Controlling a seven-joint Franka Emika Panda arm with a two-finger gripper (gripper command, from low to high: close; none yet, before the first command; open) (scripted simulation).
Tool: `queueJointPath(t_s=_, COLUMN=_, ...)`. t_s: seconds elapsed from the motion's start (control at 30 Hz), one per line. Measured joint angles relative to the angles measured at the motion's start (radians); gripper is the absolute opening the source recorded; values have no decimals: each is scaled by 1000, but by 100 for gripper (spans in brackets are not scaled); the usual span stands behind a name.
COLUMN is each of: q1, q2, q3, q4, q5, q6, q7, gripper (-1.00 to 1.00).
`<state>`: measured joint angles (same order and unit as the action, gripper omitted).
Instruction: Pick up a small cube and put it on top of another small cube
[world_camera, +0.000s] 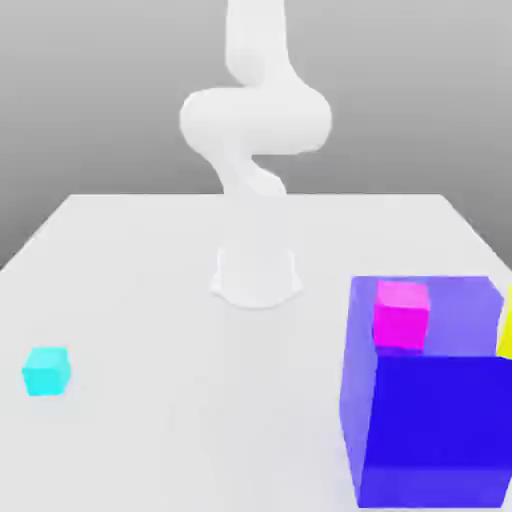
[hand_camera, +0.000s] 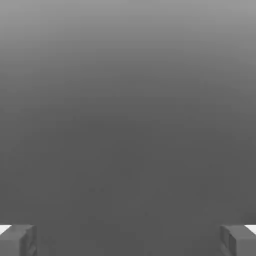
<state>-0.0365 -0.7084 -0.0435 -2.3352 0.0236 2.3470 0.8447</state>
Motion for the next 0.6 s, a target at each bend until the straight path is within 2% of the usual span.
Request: queueJointPath(t_s=0.6, q1=-309, q2=660, q3=-276, q4=-254, q5=140, q6=339, q7=344, gripper=0)
